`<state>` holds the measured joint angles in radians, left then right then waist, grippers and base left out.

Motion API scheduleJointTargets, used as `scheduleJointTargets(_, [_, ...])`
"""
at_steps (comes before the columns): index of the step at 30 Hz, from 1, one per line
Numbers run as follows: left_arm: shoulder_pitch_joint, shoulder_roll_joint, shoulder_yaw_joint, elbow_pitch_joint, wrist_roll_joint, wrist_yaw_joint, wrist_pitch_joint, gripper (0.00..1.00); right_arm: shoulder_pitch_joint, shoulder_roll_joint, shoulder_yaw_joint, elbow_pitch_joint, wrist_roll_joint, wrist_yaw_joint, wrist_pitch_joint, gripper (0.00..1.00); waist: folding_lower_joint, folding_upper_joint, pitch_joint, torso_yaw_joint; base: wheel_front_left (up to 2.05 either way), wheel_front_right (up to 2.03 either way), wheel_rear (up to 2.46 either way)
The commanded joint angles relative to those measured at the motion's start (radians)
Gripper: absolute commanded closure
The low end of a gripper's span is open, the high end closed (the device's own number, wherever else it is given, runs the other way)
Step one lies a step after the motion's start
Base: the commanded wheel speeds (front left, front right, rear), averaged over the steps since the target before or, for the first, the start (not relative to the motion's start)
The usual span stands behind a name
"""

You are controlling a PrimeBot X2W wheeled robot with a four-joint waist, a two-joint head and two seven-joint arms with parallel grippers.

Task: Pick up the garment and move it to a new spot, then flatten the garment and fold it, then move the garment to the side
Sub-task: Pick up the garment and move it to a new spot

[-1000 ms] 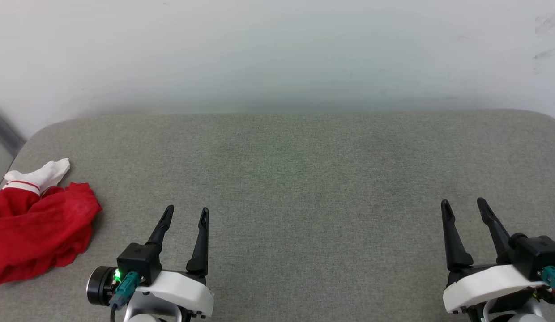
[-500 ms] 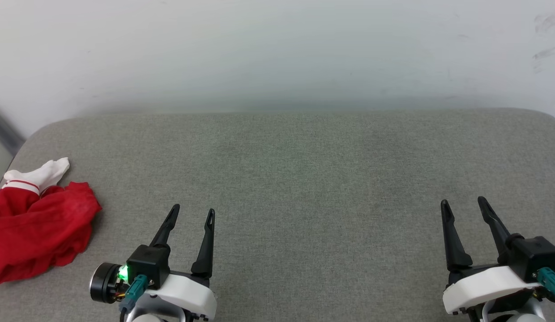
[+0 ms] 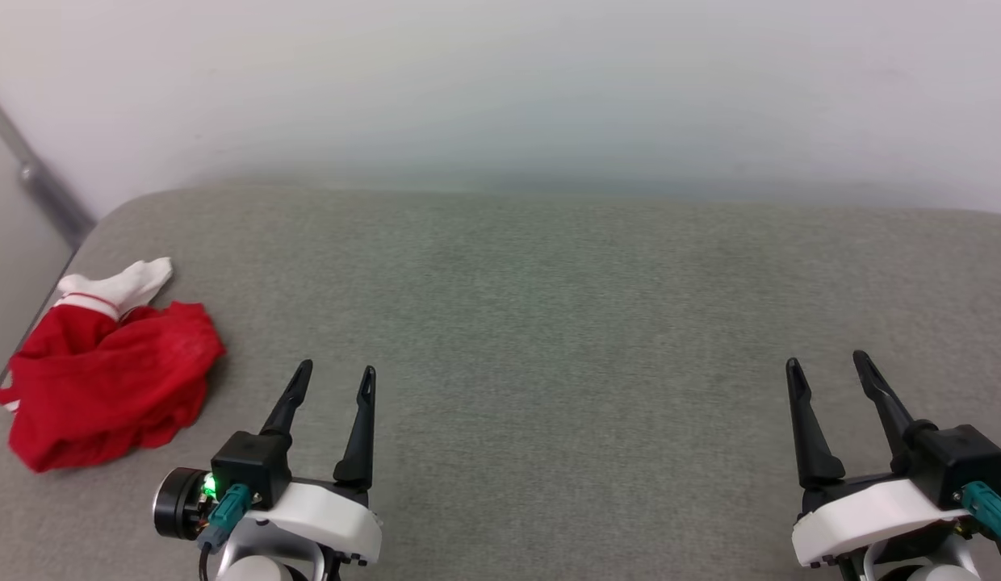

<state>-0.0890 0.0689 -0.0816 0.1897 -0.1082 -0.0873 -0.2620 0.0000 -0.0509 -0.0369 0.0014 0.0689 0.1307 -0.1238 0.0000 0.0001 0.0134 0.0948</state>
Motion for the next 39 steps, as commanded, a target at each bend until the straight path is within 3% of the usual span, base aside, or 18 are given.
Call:
scheduleJointTargets(1, [-0.012,0.0,0.006,0.004,0.005,0.001,-0.003,0.0,0.001,0.001,0.002,-0.009,-0.005,0.0,-0.002,0.0,0.0,-0.0001,0.007,0.039,0.0,0.0,0.0])
scheduleJointTargets(14, [-0.015,0.007,0.084,-0.003,0.011,0.009,-0.003,0.0,-0.021,0.001,0.045,-0.058,0.002,0.0,0.017,0.0,0.0,-0.0001,0.034,0.233,0.0,0.0,0.0])
scheduleJointTargets(22, [-0.005,-0.001,0.109,0.003,0.006,0.01,-0.003,0.0,-0.029,0.001,0.062,-0.081,0.008,0.0,0.031,0.0,0.0,-0.0001,0.04,0.319,0.0,0.0,0.0])
scheduleJointTargets(34, [-0.021,-0.003,0.142,0.008,0.012,-0.001,-0.003,0.0,-0.039,0.001,0.069,-0.098,0.011,0.0,0.049,0.0,0.0,-0.0001,0.057,0.353,0.0,0.0,0.0])
scheduleJointTargets(39, [-0.096,0.024,0.149,0.06,0.001,-0.015,-0.003,0.0,-0.047,0.001,0.065,-0.104,0.007,0.0,0.059,0.0,0.0,-0.0001,0.079,0.344,0.0,0.0,0.0])
